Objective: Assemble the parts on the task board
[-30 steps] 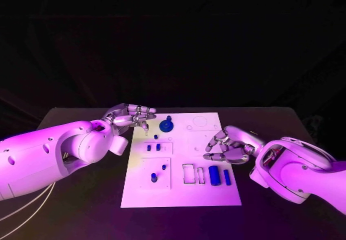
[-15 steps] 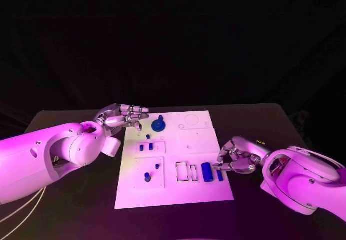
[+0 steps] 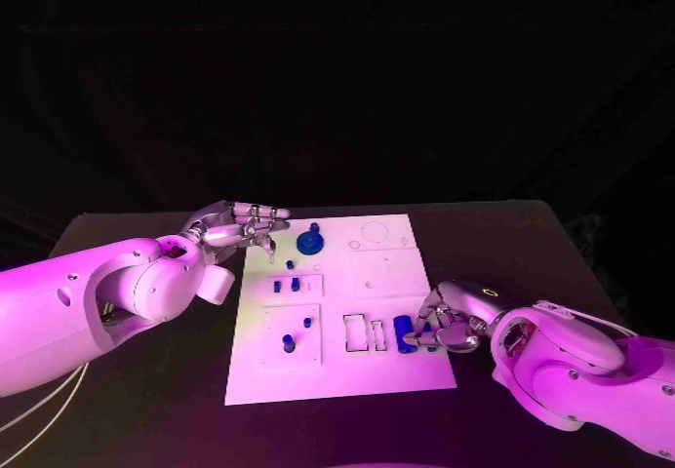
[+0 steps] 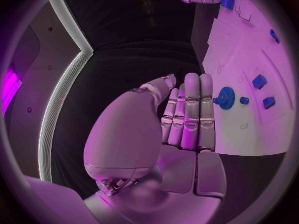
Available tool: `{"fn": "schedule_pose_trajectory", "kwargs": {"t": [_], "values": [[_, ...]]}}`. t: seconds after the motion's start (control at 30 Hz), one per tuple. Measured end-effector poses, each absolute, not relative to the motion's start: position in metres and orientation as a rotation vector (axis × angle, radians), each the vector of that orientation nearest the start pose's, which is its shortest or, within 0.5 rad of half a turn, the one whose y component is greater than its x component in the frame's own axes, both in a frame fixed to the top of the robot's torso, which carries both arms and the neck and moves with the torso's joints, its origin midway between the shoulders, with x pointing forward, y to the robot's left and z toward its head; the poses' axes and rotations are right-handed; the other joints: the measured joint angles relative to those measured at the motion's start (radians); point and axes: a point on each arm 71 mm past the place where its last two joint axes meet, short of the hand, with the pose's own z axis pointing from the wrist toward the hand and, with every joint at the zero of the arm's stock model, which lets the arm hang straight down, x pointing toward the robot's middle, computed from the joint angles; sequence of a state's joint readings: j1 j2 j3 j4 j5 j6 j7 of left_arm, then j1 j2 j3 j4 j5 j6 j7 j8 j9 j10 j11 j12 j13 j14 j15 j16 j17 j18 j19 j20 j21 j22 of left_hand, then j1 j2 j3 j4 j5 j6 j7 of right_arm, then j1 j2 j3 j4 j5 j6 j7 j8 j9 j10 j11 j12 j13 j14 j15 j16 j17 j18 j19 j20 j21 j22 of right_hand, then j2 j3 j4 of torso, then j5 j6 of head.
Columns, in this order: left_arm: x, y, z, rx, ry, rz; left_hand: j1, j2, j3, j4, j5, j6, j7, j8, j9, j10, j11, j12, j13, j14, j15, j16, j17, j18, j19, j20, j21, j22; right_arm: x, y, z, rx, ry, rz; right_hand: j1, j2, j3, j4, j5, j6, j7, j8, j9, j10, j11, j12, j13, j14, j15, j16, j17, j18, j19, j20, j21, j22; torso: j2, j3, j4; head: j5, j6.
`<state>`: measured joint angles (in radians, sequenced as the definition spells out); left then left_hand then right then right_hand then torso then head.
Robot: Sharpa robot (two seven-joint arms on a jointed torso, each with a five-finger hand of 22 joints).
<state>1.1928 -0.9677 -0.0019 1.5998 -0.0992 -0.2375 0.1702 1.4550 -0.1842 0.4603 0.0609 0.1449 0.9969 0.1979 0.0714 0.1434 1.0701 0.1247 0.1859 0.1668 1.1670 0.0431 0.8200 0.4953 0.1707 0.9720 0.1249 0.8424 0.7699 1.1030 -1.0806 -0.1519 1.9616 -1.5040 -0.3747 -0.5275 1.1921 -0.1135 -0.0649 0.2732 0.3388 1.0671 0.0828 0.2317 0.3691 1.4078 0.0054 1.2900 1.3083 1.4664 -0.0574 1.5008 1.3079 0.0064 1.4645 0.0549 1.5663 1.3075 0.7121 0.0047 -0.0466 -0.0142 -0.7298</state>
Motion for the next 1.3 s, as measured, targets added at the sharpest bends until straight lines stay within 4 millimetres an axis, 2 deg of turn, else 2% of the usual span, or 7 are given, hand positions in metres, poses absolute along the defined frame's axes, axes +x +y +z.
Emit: {"fn": "schedule_pose_trajectory", "kwargs": {"t": [0.63,0.8,0.87,0.97,1.07,1.17,1.3], "values": [[0.474,0.244,-0.175,-1.127,1.626,-1.435,0.0,0.0,-0.003,0.003,0.0,0.0,0.0,0.0,0.0,-0.003,0.004,0.0,0.0,0.0,0.0,0.0,-0.001,0.0,0.0,0.0,0.0,-0.002,0.372,-0.191,-0.246,0.019,1.914,0.446,-0.004,0.005,-0.015,0.015,0.0,-0.002,-0.004,0.011,0.018,0.0,0.0,0.004,0.0,0.0,0.0,0.004,0.0,0.0,0.0,0.0,0.0,0.0,0.0,0.0001,0.0007,0.005,-0.005],[0.474,0.244,-0.175,-1.127,1.628,-1.436,0.0,0.0,-0.003,0.003,0.0,0.0,0.0,0.0,-0.001,-0.007,0.0,0.0,0.0,0.0,0.0,0.0,-0.001,0.0,0.0,0.0,-0.004,-0.002,0.375,-0.187,-0.247,0.003,1.906,0.439,0.014,0.021,-0.023,0.008,-0.004,-0.002,0.002,0.017,0.026,0.0,0.0,0.004,0.0,0.0,0.0,0.004,0.0,0.0,0.0,0.0,0.0,0.0,0.0,-0.0003,0.0008,0.008,-0.007],[0.473,0.244,-0.175,-1.127,1.629,-1.436,0.0,0.0,-0.003,0.003,0.0,0.0,0.0,0.0,-0.001,-0.007,0.0,0.0,0.0,0.0,0.0,0.0,-0.001,0.0,0.0,0.0,-0.004,-0.002,0.376,-0.186,-0.248,-0.002,1.903,0.437,0.024,0.028,-0.024,0.007,-0.005,-0.008,0.002,0.016,0.116,0.0,0.0,0.004,0.0,0.0,0.0,0.004,0.0,0.0,0.0,0.0,0.0,0.0,-0.001,-0.0005,0.0011,0.009,-0.007],[0.473,0.245,-0.175,-1.127,1.631,-1.436,0.0,0.0,-0.003,0.003,0.0,0.0,0.0,0.0,-0.001,-0.007,0.0,0.0,0.0,0.0,0.0,0.0,-0.001,0.0,0.0,0.0,-0.004,-0.002,0.375,-0.184,-0.248,-0.01,1.898,0.436,0.057,0.032,-0.029,0.001,0.001,-0.009,0.003,0.015,0.171,0.0,0.0,0.007,0.0,0.0,0.0,0.004,0.0,0.0,0.0,0.0,0.0,0.0,-0.001,-0.0007,0.0011,0.01,-0.008],[0.473,0.245,-0.175,-1.127,1.632,-1.436,0.0,0.0,-0.003,0.003,0.0,0.0,0.0,0.0,-0.001,-0.007,0.0,0.0,0.0,0.0,0.0,0.0,-0.001,0.0,0.0,0.0,-0.004,-0.002,0.374,-0.183,-0.247,-0.013,1.889,0.438,0.083,0.042,-0.017,-0.01,0.006,-0.003,-0.003,0.011,0.168,0.004,-0.004,0.017,0.0,0.0,0.0,0.004,0.0,0.0,0.0,0.0,0.0,0.0,-0.001,-0.0007,0.0009,0.011,-0.007],[0.473,0.246,-0.175,-1.128,1.632,-1.436,0.0,0.0,-0.003,0.003,0.0,0.0,0.0,0.0,-0.001,-0.007,0.0,0.0,0.0,0.0,0.0,0.0,-0.001,0.0,0.0,0.0,-0.004,-0.002,0.372,-0.184,-0.246,-0.009,1.88,0.441,0.107,0.06,-0.013,-0.015,0.005,0.001,-0.008,0.019,0.051,0.011,-0.011,0.024,0.0,0.0,0.0,0.008,0.0,0.0,0.0,0.0,0.0,0.0,-0.001,-0.0007,0.0008,0.012,-0.006],[0.473,0.246,-0.175,-1.128,1.632,-1.435,0.0,0.0,-0.003,0.003,0.0,0.0,0.0,0.0,-0.001,-0.007,0.0,0.0,0.0,0.0,0.0,0.0,-0.002,0.0,0.0,0.0,-0.004,-0.002,0.366,-0.187,-0.245,0.009,1.875,0.448,0.115,0.067,-0.012,-0.016,0.006,0.001,-0.01,0.022,0.05,0.02,-0.015,0.031,0.0,0.0,-0.007,0.01,0.0,0.0,0.004,-0.004,0.0,0.001,-0.001,-0.0007,0.0004,0.013,-0.006]]}}
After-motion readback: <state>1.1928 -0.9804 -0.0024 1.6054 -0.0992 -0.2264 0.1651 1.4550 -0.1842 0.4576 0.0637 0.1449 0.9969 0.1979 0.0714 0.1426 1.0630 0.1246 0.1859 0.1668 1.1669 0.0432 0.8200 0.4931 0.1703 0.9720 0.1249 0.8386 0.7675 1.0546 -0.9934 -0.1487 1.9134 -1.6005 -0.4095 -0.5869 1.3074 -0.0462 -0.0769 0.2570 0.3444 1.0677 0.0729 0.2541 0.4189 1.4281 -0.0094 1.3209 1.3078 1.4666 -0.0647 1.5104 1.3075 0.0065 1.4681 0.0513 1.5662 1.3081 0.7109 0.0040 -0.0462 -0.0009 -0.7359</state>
